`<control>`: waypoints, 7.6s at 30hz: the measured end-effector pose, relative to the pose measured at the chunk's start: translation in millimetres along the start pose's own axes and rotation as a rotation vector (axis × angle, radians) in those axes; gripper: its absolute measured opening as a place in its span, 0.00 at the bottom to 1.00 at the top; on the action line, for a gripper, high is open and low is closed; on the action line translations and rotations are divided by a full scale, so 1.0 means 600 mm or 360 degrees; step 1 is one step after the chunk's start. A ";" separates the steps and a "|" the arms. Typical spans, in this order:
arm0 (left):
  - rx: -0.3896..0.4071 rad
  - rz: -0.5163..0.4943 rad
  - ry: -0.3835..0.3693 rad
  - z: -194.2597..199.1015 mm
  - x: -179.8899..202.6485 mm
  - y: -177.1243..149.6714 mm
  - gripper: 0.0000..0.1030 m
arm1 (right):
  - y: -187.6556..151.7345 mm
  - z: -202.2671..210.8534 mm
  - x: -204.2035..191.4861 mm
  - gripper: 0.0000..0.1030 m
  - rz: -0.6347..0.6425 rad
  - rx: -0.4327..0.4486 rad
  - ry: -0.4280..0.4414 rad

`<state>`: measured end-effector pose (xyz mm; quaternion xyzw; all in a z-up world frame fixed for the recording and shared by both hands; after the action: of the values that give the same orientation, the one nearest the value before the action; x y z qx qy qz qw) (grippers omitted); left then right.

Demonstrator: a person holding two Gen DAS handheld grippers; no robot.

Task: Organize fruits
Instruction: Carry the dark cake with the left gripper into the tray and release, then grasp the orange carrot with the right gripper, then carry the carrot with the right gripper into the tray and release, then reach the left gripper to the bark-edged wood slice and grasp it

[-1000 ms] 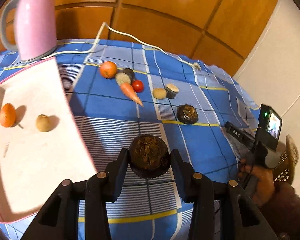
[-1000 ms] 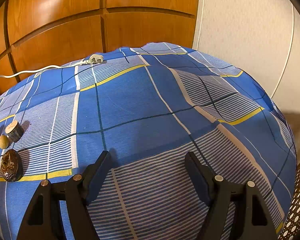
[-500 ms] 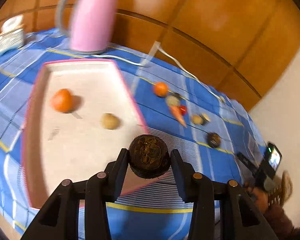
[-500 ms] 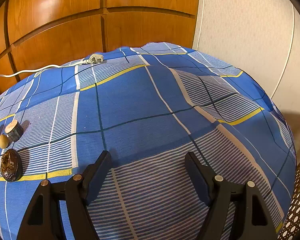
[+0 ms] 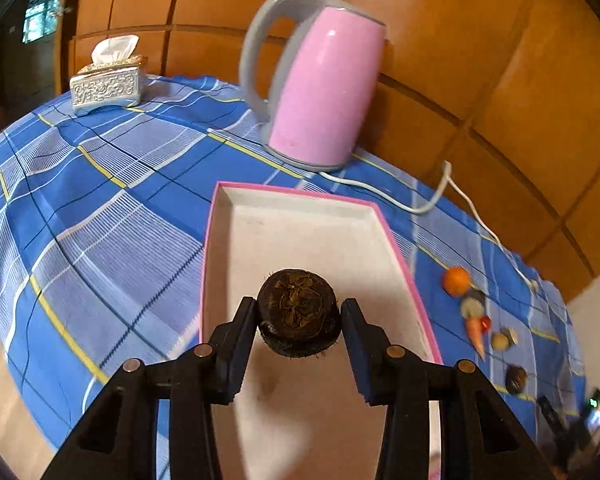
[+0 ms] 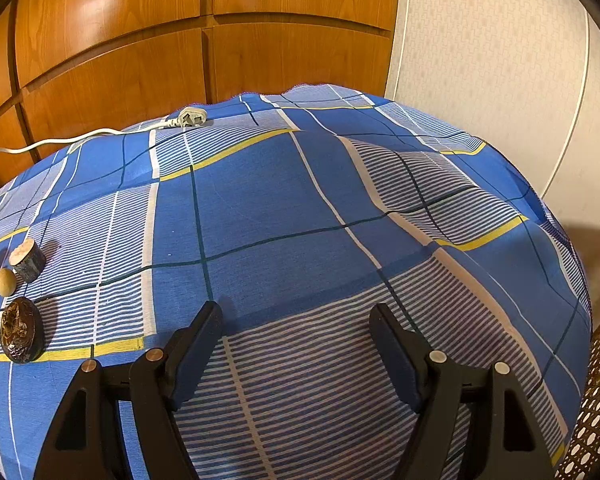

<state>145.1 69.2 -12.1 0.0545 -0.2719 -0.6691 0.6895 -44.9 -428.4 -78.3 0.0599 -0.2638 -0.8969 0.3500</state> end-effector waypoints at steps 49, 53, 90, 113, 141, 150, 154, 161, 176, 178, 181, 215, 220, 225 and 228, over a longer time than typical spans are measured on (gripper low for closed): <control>0.0237 0.0108 0.0236 0.072 -0.008 -0.192 0.83 | 0.029 0.047 -0.033 0.75 0.0118 -0.0052 0.0121; 0.0165 0.0159 0.0243 0.057 -0.023 -0.193 0.83 | 0.035 0.099 -0.101 0.70 0.0314 0.0011 0.0369; 0.0027 0.0239 0.0262 0.027 -0.048 -0.204 0.85 | -0.078 0.092 -0.419 0.18 0.1283 -0.0328 0.0804; 0.0096 0.0220 0.0288 0.052 -0.043 -0.206 0.86 | -0.108 0.154 -0.404 0.18 0.1295 -0.0318 0.0961; 0.0118 0.0203 0.0327 0.052 -0.045 -0.209 0.86 | -0.156 0.251 -0.505 0.26 0.1536 -0.0296 0.1220; 0.0148 0.0154 0.0340 0.059 -0.030 -0.210 0.86 | -0.109 0.225 -0.412 0.26 0.1344 -0.0194 0.1047; 0.0152 0.0146 0.0343 0.061 -0.028 -0.210 0.86 | -0.083 0.209 -0.368 0.26 0.1232 -0.0171 0.0975; 0.0157 0.0123 0.0352 0.064 -0.022 -0.212 0.86 | -0.034 0.171 -0.276 0.26 0.0952 -0.0140 0.0806; 0.0179 0.0026 0.0353 0.070 0.003 -0.212 0.86 | 0.020 0.058 -0.067 0.32 0.0310 -0.0115 0.0212; 0.0188 0.0004 0.0347 0.073 0.008 -0.210 0.86 | 0.020 0.041 -0.044 0.33 0.0220 -0.0116 0.0120; 0.0199 -0.0021 0.0334 0.078 0.015 -0.205 0.86 | 0.018 0.020 -0.016 0.33 0.0115 -0.0123 0.0026; -0.0244 -0.1104 -0.0215 -0.089 0.467 -0.119 0.67 | 0.003 0.004 -0.001 0.47 0.0022 0.0013 0.0011; -0.0292 -0.1207 -0.0175 -0.142 0.519 -0.111 0.66 | 0.002 0.004 -0.001 0.48 0.0022 0.0014 0.0011; -0.0341 -0.1246 -0.0120 -0.192 0.551 -0.101 0.63 | 0.002 0.004 -0.001 0.48 0.0023 0.0016 0.0010; -0.0361 -0.1282 -0.0083 -0.217 0.566 -0.101 0.62 | 0.002 0.004 -0.001 0.48 0.0023 0.0015 0.0010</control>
<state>134.6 -297.7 -46.0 0.0633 -0.1707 -0.9121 0.3672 -44.4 -427.8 -75.6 0.0625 -0.2675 -0.8929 0.3568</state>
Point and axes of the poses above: each gripper's, at about its wrist camera, not at the fingertips, and z roughly against the way its jaws point, x to its right, y to its top, the point moved 2 cm from there along -z, roughly the way its jaws point, and after that the axes turned 13 degrees about -x, right-handed, at the moved point
